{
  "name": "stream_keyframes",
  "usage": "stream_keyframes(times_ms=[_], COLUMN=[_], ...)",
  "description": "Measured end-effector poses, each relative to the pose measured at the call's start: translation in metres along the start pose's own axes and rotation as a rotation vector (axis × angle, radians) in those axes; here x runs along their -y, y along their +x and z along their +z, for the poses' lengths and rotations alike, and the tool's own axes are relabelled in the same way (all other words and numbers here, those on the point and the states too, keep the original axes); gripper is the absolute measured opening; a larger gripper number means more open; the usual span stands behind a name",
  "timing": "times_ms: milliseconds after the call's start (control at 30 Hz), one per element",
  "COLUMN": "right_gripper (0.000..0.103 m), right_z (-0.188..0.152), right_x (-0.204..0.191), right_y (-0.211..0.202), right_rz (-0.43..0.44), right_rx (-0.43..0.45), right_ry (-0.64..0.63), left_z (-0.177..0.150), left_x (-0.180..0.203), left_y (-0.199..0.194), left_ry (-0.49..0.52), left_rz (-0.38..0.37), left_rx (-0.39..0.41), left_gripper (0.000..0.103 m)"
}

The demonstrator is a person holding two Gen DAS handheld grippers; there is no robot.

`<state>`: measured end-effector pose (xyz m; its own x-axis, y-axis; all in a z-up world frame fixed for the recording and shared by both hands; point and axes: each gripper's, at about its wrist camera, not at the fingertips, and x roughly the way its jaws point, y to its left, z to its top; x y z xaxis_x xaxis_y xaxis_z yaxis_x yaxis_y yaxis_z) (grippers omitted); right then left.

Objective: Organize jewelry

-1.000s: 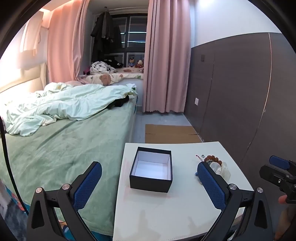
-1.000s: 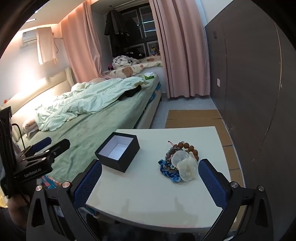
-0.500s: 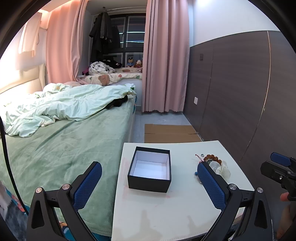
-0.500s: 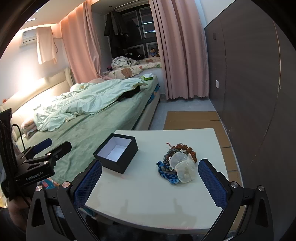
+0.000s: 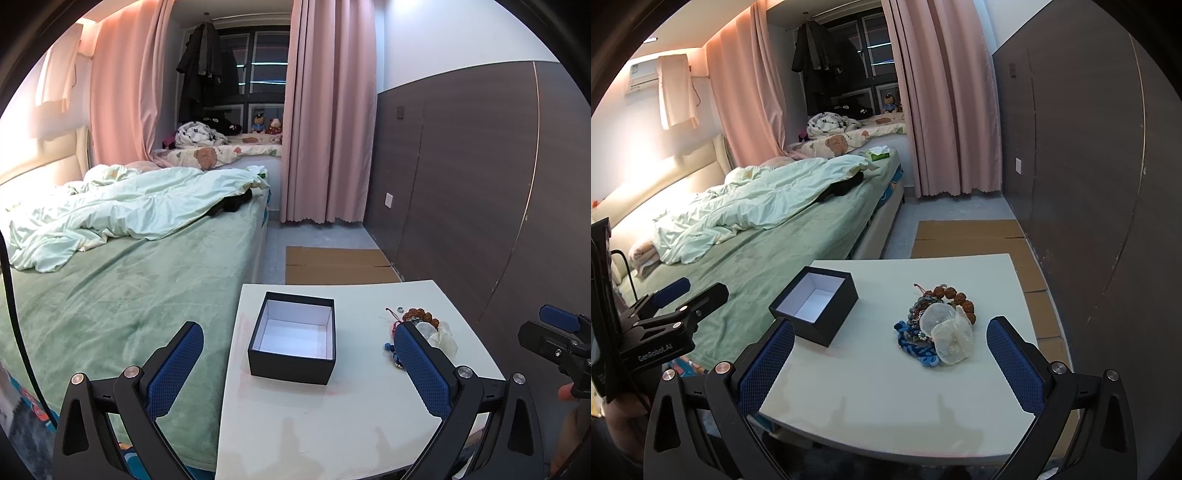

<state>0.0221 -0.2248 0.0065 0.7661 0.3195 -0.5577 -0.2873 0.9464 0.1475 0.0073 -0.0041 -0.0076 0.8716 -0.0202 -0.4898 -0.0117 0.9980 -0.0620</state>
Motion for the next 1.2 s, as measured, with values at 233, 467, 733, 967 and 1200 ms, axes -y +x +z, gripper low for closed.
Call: stream_keyframes(times_ms=[233,467,733,967,1200], right_gripper=[0.103,0.103,0.103,0.103,0.103], right_z=[0.0,0.0007,-0.0005,-0.0016,-0.0023], right_x=[0.0013,0.0,0.0005,-0.0005,0.0008], right_y=[0.0002,-0.0011,-0.0025,-0.0028,-0.0019], right_rz=[-0.003,-0.005,-0.005,-0.006,-0.004], right_rx=[-0.003,-0.002,0.004,0.004,0.008], right_ry=[0.001,0.0,0.004,0.005,0.01], left_z=[0.0007,0.0014,0.0016,0.0013,0.0008], left_x=[0.0006,0.0007,0.0021,0.0053,0.0052], left_y=[0.0003,-0.0032,-0.0051,-0.0066,-0.0064], left_ry=[-0.003,-0.01,-0.011,-0.012,-0.012], left_rz=[-0.003,-0.005,-0.008,-0.012,-0.01], left_rx=[0.002,0.001,0.003,0.005,0.006], left_gripper=[0.103,0.103,0.103,0.103,0.103])
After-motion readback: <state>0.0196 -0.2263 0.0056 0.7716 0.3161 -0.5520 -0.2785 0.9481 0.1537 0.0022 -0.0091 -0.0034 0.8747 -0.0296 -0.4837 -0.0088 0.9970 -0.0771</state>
